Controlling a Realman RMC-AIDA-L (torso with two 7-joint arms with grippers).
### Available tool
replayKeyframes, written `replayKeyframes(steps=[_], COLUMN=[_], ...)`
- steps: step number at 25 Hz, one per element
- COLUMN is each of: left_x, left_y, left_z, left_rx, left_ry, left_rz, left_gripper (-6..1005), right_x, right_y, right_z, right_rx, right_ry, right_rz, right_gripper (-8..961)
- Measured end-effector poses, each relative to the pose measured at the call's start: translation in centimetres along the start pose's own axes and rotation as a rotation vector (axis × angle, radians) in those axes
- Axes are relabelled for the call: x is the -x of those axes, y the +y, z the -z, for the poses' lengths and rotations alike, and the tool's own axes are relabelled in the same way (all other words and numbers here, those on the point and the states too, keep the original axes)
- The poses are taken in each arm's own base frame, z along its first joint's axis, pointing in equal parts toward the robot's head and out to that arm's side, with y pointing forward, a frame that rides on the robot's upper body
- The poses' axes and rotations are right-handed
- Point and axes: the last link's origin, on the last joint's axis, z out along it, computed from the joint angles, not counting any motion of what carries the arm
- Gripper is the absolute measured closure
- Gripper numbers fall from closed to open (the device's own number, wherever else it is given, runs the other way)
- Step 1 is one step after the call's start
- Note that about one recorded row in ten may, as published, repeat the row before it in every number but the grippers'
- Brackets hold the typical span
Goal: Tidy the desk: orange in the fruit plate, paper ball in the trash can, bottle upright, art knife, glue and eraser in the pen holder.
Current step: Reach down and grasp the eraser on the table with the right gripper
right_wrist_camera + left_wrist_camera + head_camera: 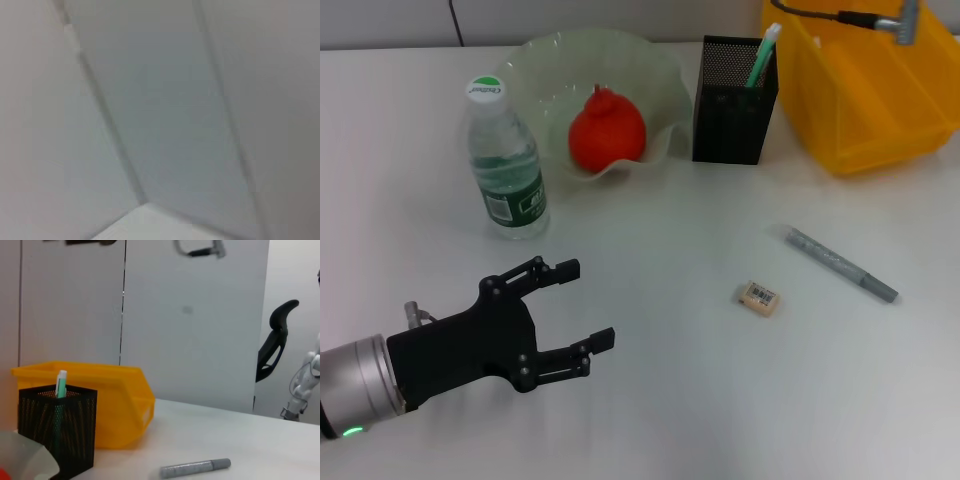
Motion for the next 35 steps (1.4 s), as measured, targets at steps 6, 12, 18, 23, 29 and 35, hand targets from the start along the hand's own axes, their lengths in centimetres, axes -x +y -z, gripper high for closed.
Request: replayKeyframes(steps=[6, 12, 18, 23, 29, 35], left_x=[-0.2, -0.1, -0.2, -0.4, -0.4, -0.3], left_y=[-0.1, 0.1, -0.1, -0.5, -0.7, -0.6], left_z=[0.0, 0.0, -0.3, -0.6, -0.8, -0.9], left_rx=[0.000, 0.001, 0.003, -0.001, 0.000, 0.008], left_ry=[0.002, 0.008, 0.006, 0.000, -0.009, -0.017], left_rz=[-0.006, 0.015, 0.030, 0.023, 0.026, 0.037], left_gripper=[135, 135, 135, 135, 135, 136], right_x=[-0.2, -3.2, -5.2, -7.3, -9.4, -10.6], right_y=[-0.5, -2.1, -2.2, -2.0, -2.1, -1.8], right_z=[2.3, 2.2, 0.7, -1.0, -2.5, -3.1], right_rx=[0.090, 0.044, -0.036, -0.104, -0.080, -0.030], right_ry=[0.251, 0.656, 0.874, 1.040, 1.100, 1.124], right_rz=[0.007, 0.007, 0.058, 0.149, 0.176, 0.189], right_gripper=[320, 323, 324, 325, 325, 324])
